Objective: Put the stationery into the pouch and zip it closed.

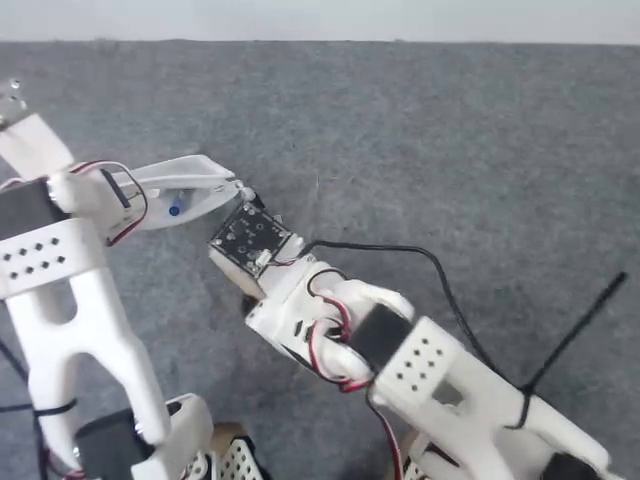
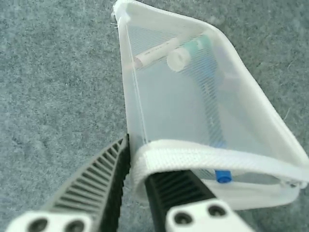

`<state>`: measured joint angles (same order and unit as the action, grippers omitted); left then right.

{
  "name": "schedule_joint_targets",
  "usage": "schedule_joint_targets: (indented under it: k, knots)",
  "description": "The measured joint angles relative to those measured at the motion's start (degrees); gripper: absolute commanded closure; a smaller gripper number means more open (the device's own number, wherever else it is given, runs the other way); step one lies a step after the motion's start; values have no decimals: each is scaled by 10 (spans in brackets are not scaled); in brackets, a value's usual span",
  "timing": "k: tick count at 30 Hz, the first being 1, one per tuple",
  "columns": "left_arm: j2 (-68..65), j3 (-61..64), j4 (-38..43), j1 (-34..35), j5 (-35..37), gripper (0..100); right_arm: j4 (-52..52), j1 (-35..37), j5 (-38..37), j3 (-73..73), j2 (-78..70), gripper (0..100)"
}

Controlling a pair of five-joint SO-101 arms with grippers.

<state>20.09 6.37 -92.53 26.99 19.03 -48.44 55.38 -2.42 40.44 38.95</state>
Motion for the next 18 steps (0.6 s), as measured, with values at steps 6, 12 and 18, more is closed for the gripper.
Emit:
schedule_joint_targets:
  k: [6,12,18]
  knots:
    - [0,0,0,0,0,989,88,-1,0,0,25,992]
    - [0,0,0,0,0,989,194,-15,0,0,25,992]
    - [0,0,0,0,0,989,348,-45,0,0,25,992]
